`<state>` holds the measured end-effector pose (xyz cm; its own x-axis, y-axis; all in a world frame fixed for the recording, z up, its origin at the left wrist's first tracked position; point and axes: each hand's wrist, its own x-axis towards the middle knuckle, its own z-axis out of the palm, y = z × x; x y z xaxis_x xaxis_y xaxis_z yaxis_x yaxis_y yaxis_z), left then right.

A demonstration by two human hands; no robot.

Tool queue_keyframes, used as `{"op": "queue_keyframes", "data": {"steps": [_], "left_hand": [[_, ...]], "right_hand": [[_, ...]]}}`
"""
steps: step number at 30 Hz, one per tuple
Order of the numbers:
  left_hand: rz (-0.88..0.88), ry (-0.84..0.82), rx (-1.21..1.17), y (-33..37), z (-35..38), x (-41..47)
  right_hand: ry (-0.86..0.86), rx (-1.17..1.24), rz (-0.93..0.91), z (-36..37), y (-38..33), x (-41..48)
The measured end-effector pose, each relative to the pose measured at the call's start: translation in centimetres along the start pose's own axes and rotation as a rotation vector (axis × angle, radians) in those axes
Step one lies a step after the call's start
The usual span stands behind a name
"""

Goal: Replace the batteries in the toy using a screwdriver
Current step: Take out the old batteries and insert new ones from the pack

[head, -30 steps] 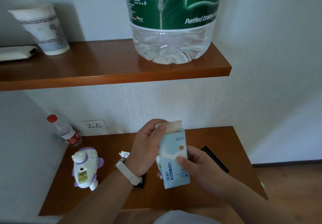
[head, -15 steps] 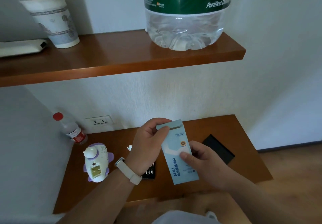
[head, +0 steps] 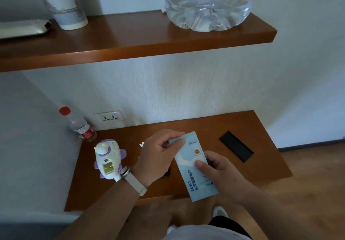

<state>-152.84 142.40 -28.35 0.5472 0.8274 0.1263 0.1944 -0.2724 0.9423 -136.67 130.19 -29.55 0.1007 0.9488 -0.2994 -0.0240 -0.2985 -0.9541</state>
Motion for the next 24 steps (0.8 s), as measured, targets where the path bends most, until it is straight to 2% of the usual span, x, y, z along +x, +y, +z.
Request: {"op": "queue_keyframes", "data": {"steps": [2,9,14,16,20,24], "left_hand": [[0.017,-0.036,0.017,-0.4,0.6,-0.1],[-0.146,-0.024,-0.069,-0.8,5.3,0.3],[-0.469,0.031,-0.316,-1.6,9.8,0.8],[-0.583,0.047,-0.309,-2.1,11.7,1.2],[-0.707,-0.077,-0.331,-3.1,14.2,1.5],[-0.761,-0.049,-0.330,-4.1,16.9,2.9]], "right_hand": [[-0.002,-0.003,0.005,-0.4,0.3,0.0],[0.015,-0.007,0.071,-3.9,1.1,0.0],[0.105,-0.102,0.134,-7.2,1.8,1.3],[0.133,-0.119,0.175,-9.1,2.3,2.2],[0.152,-0.129,0.244,-11.9,3.8,4.5],[0.136,-0.155,0.288,-13.9,6.0,6.9]]}}
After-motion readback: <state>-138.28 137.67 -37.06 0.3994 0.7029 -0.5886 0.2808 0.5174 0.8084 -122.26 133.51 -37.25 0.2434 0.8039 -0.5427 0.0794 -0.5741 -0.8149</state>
